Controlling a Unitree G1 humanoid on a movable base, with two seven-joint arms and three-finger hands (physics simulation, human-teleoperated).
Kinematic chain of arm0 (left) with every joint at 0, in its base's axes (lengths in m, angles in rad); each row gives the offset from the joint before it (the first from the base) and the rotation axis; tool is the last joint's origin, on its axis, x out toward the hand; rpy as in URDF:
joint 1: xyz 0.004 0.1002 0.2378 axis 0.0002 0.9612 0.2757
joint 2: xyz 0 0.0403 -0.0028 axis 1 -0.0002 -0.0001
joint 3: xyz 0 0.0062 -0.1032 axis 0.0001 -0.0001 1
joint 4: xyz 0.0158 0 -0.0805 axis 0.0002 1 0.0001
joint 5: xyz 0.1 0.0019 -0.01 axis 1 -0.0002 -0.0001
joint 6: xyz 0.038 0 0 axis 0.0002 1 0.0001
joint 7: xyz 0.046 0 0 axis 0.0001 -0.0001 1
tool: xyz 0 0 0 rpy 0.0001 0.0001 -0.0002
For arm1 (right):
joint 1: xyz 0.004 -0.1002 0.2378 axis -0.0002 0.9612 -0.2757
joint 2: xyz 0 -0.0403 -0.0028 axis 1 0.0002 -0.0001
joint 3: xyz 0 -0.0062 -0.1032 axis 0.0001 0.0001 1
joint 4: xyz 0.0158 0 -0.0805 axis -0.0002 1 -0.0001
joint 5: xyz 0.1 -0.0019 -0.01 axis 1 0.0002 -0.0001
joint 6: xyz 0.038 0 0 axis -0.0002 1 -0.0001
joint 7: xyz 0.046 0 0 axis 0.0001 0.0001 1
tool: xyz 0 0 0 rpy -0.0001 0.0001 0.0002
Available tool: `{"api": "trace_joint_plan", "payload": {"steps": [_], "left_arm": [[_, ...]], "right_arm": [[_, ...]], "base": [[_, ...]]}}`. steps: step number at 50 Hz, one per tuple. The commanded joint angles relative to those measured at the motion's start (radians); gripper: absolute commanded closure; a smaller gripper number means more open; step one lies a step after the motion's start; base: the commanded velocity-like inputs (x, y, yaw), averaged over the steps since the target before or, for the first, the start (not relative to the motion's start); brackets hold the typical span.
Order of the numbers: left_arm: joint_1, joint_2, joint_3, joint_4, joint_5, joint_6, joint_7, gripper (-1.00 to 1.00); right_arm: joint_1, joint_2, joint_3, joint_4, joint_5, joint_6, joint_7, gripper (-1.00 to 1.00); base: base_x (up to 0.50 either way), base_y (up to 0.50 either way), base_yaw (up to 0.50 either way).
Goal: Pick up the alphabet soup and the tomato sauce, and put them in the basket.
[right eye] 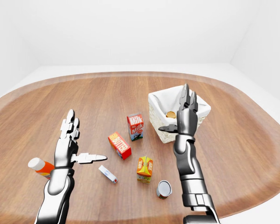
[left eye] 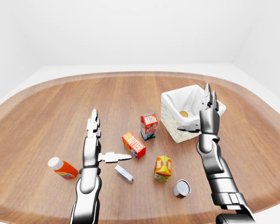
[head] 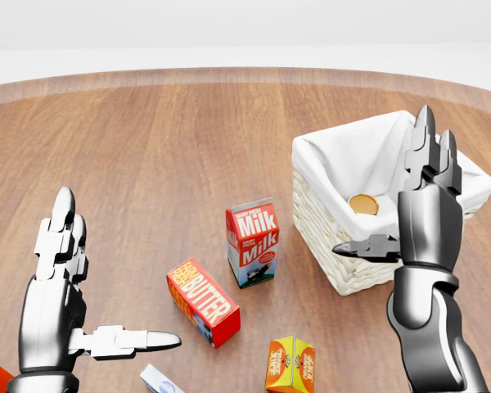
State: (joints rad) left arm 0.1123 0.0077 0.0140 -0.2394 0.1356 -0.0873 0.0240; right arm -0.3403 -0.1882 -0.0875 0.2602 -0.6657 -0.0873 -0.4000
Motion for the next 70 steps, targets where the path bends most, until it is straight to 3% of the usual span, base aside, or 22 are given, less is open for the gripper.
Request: {"api": "trace_joint_plan", "payload": {"steps": [1, 13, 70], "left_arm": [[0.000, 0.000, 0.004, 0.001, -0.006, 0.000, 0.001, -1.00], [0.005, 0.000, 0.001, -0.011, -0.005, 0.000, 0.000, -1.00], [0.003, 0.000, 0.002, -0.004, -0.005, 0.000, 0.000, -1.00]], "right_arm": [[0.143, 0.037, -0.017, -0.208, 0.023, 0.000, 0.058, -1.00], [0.274, 0.079, -0.016, -0.344, 0.034, 0.000, 0.101, -1.00], [0.670, 0.190, -0.008, -0.544, 0.092, 0.000, 0.173, -1.00]], "base": [[0.00, 0.00, 0.00], [0.00, 0.00, 0.00], [0.00, 0.00, 0.00]]}}
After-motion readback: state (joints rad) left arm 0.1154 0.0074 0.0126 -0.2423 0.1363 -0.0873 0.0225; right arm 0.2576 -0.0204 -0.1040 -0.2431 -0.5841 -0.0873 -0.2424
